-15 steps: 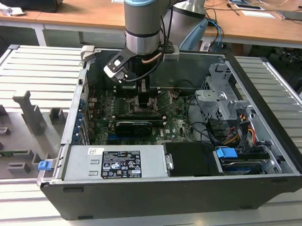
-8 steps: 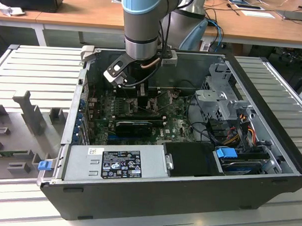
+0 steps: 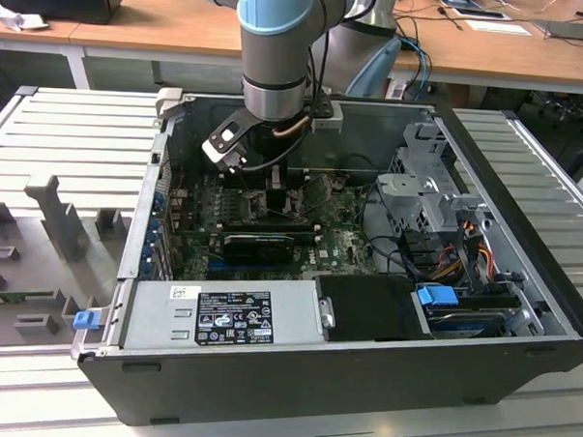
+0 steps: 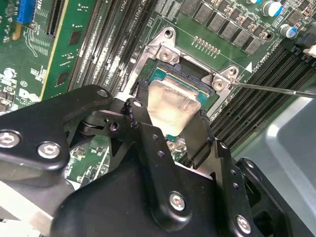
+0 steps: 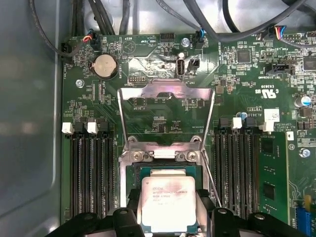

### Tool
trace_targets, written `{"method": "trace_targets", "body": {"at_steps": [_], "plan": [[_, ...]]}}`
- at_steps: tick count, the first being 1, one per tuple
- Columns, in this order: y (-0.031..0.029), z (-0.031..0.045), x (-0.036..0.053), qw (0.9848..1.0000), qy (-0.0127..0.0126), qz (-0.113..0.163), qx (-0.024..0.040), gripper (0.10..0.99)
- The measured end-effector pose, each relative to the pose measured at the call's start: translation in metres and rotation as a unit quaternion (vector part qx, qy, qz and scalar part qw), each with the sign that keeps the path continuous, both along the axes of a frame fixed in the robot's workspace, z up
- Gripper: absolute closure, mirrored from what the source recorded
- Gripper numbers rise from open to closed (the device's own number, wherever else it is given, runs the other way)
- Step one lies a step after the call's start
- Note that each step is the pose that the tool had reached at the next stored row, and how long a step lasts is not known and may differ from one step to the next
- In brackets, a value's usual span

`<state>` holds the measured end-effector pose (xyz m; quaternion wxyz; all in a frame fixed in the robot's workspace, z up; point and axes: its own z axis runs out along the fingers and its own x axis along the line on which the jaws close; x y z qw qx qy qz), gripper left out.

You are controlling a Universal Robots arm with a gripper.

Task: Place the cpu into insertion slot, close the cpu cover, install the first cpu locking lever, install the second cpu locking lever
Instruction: 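Place the cpu into insertion slot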

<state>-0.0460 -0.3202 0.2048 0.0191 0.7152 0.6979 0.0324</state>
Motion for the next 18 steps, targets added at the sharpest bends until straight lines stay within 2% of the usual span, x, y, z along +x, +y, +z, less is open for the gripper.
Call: {"method": "trace_targets", "body": {"at_steps": [4, 10, 12, 13, 18], "plan": [[0.0015, -0.0028, 0.0000, 1.0000, 0.0001, 0.000, 0.0000, 0.561], [0.0016, -0.0030, 0.0000, 1.0000, 0.0000, 0.000, 0.0000, 0.561], [0.0015, -0.0030, 0.0000, 1.0000, 0.0000, 0.000, 0.0000, 0.549], [0.0015, -0.0030, 0.0000, 1.0000, 0.0001, 0.000, 0.0000, 0.486], [0.0016, 0.0002, 0.0000, 1.0000, 0.0000, 0.000, 0.0001, 0.486]]}}
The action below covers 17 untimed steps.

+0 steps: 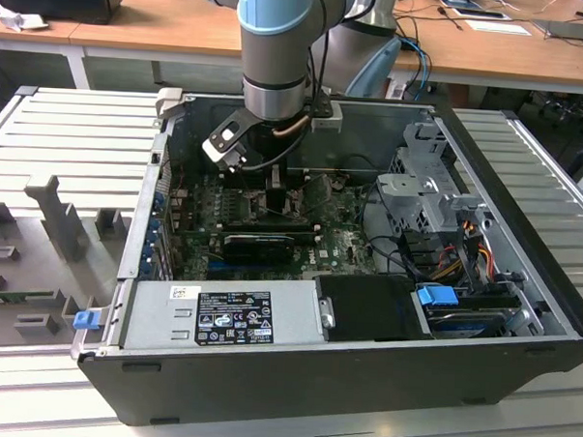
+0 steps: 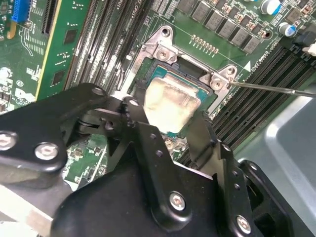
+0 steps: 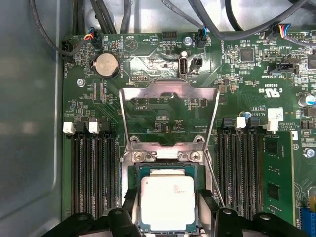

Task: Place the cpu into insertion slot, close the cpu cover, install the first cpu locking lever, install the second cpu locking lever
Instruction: 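Place the cpu into insertion slot, then close the cpu cover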

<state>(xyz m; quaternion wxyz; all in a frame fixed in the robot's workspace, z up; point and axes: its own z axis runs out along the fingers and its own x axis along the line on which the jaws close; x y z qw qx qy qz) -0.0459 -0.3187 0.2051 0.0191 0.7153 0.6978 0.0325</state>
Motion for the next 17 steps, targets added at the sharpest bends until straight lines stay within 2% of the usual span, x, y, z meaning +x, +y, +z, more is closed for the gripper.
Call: {"method": "trace_targets", "body": {"at_steps": [4, 5, 6, 8, 17], "plan": [[0.0000, 0.0037, 0.0000, 1.0000, 0.0001, 0.000, -0.0021, 0.749], [0.0000, 0.0043, 0.0000, 1.0000, 0.0001, 0.000, -0.0024, 0.871], [0.0000, 0.0051, 0.0000, 1.0000, 0.0001, 0.000, -0.0027, 0.871], [0.0000, 0.0078, 0.0000, 1.0000, 0.0000, 0.000, -0.0028, 0.980], [-0.0002, 0.0163, 0.0016, 1.0000, 0.0001, 0.000, -0.0029, 0.980]]}}
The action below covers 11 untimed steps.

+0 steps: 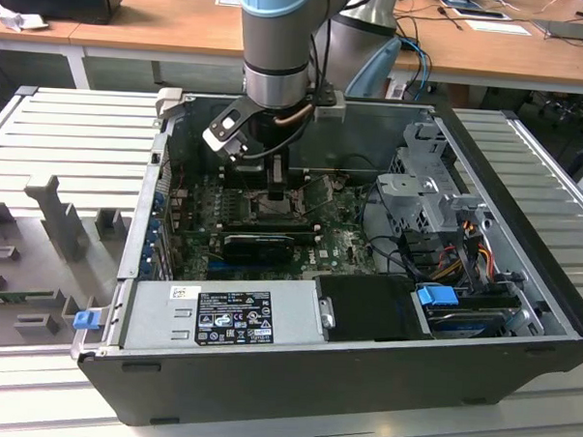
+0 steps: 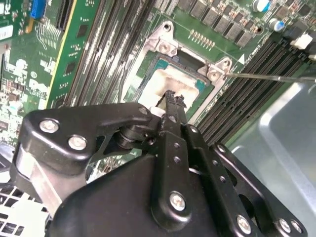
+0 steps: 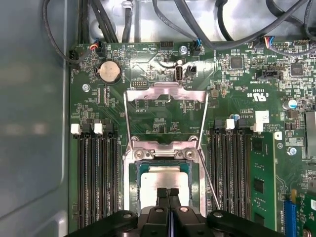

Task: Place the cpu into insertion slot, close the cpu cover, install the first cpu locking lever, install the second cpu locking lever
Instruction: 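Close the cpu cover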

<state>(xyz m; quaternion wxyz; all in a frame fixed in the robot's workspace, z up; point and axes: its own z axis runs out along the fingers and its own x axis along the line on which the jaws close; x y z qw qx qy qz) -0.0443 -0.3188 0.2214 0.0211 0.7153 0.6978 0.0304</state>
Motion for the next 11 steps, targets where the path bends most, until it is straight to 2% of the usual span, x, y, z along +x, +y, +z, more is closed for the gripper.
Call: {"method": "trace_targets", "body": {"at_steps": [4, 7, 10, 11], "plan": [[-0.0006, 0.0000, 0.0058, 1.0000, 0.0003, 0.000, 0.0000, 0.980], [-0.0005, 0.0006, 0.0061, 1.0000, 0.0004, 0.000, 0.0000, 0.980], [-0.0002, 0.0068, 0.0062, 1.0000, 0.0003, 0.000, 0.0001, 0.980], [0.0000, 0.0111, 0.0061, 1.0000, 0.0003, 0.000, 0.0001, 0.980]]}}
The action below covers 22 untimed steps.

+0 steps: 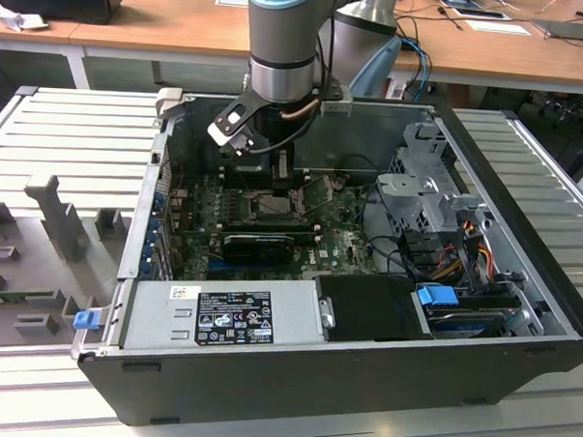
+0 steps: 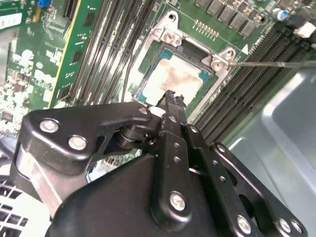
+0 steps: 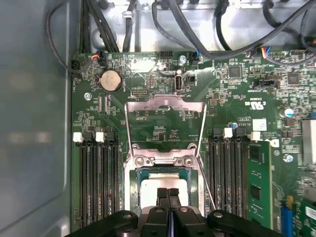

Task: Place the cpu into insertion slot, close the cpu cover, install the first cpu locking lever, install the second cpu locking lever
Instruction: 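Close the cpu cover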

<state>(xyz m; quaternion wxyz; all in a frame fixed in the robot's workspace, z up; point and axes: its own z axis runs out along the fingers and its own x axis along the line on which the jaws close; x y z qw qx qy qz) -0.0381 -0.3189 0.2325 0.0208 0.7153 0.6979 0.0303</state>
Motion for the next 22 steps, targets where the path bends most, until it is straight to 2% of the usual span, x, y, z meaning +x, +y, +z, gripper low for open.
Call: {"method": "trace_targets", "body": {"at_steps": [2, 4, 6, 10, 11, 15, 18, 22], "plan": [[0.0003, 0.0085, 0.0000, 1.0000, 0.0001, 0.000, -0.0001, 0.980], [0.0004, 0.0122, 0.0000, 1.0000, 0.0000, 0.000, -0.0002, 0.980], [0.0006, 0.0126, 0.0038, 1.0000, 0.0000, 0.000, -0.0003, 0.980], [0.0020, 0.0155, 0.0052, 1.0000, 0.0000, 0.000, -0.0006, 0.980], [0.0020, 0.0162, 0.0086, 1.0000, 0.0001, 0.000, -0.0007, 0.980], [0.0021, 0.0222, 0.0086, 1.0000, 0.0000, 0.000, -0.0006, 0.980], [0.0021, 0.0237, 0.0102, 1.0000, 0.0000, 0.000, -0.0005, 0.980], [0.0021, 0.0239, 0.0195, 1.0000, 0.0001, 0.000, -0.0006, 0.980]]}}
